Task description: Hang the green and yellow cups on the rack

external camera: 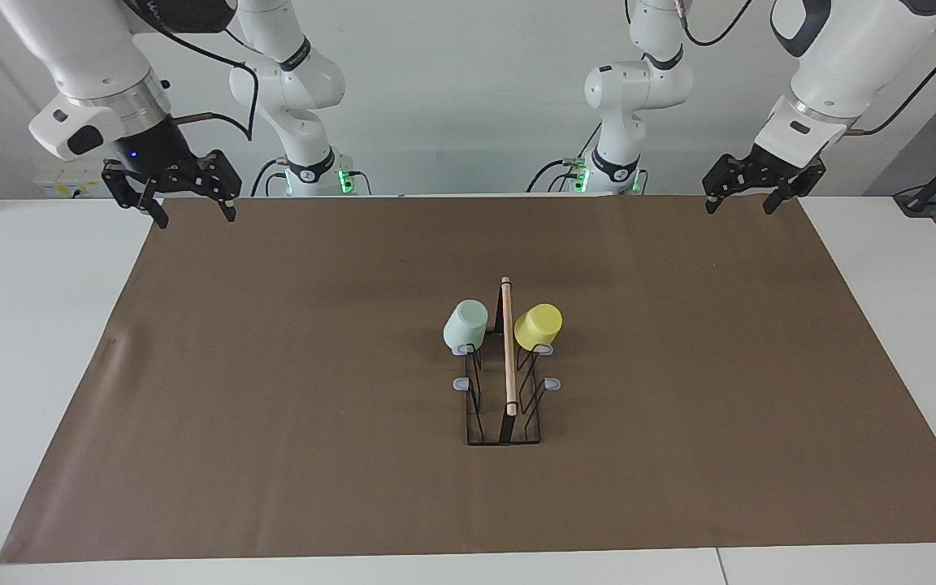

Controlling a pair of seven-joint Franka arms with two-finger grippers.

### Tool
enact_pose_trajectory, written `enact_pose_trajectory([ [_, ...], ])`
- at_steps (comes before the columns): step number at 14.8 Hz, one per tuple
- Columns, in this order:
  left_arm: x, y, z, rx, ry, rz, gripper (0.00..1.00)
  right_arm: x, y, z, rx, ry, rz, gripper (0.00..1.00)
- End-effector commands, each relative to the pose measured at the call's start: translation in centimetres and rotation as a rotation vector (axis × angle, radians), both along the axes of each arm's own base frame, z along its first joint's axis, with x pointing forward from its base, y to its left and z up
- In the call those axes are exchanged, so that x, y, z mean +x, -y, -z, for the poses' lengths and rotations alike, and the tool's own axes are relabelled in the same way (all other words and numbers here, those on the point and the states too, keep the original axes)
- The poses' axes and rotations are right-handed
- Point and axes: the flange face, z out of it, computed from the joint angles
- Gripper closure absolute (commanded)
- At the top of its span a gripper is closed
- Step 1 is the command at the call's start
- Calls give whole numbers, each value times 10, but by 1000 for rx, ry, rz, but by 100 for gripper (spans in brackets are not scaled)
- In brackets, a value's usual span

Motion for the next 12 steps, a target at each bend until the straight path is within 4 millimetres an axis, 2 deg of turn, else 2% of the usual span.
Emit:
enact_pose_trajectory([
  [1,-10,-3,-1,6,-3,3,0,-9,20,2,-21,10,17,0],
  [5,-10,-3,-1,6,-3,3,0,-10,25,5,-33,3,31,0],
  [12,-10,-3,-2,6,-1,3,0,-11,15,4,-38,-2,15,0],
])
